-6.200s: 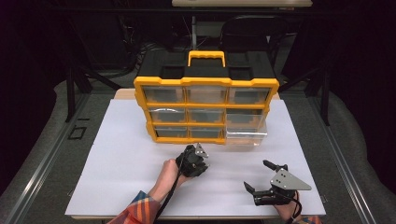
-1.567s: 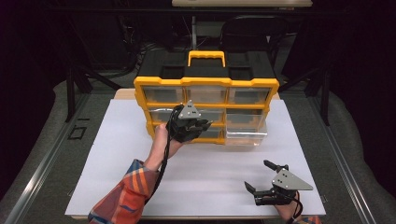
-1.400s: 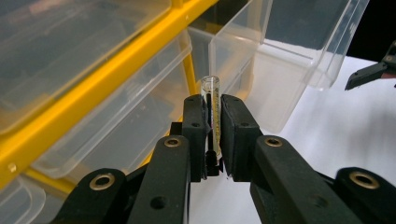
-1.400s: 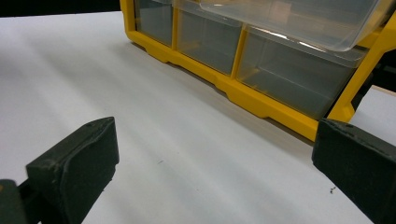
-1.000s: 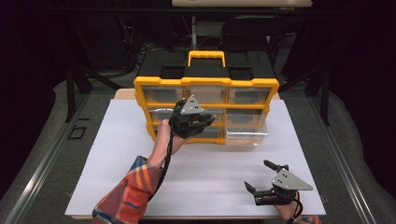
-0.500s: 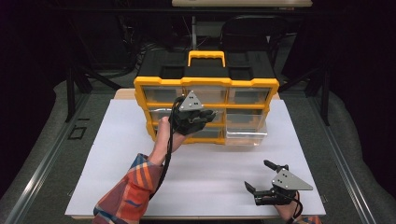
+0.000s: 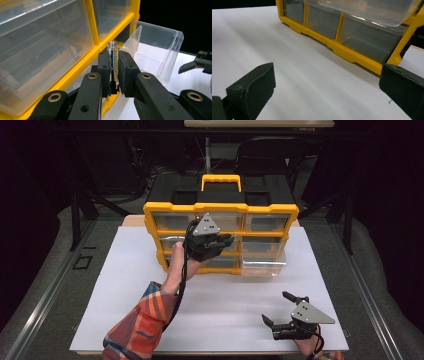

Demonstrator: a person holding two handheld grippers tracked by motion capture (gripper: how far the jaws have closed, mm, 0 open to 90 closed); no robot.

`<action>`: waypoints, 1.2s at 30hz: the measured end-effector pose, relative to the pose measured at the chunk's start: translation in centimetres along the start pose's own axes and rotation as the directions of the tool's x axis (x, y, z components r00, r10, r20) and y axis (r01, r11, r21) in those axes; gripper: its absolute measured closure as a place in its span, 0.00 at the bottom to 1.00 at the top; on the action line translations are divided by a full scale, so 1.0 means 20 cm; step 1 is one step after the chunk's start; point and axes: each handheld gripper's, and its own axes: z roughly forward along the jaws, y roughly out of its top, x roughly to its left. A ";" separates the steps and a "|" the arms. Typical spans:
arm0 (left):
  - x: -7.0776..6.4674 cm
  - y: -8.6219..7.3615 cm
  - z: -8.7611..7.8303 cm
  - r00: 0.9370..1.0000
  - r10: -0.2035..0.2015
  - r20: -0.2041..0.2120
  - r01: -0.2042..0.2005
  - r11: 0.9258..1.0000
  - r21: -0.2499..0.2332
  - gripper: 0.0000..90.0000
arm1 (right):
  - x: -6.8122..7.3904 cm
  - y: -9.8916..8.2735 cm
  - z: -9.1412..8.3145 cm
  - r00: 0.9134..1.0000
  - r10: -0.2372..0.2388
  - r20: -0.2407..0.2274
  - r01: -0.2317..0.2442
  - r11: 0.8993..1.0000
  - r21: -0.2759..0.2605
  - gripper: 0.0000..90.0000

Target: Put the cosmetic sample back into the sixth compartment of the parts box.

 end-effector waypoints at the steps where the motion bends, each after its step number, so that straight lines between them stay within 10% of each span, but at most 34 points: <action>1: 0.00 0.00 0.00 1.000 -0.003 0.003 0.003 1.000 -0.005 0.90 | 0.00 0.00 0.00 1.000 -0.001 0.000 0.001 1.000 0.000 0.00; 36: -0.06 0.06 0.08 0.999 0.004 0.048 0.001 0.996 -0.093 0.90 | 0.00 0.00 0.00 1.000 -0.001 -0.001 0.001 1.000 0.000 0.00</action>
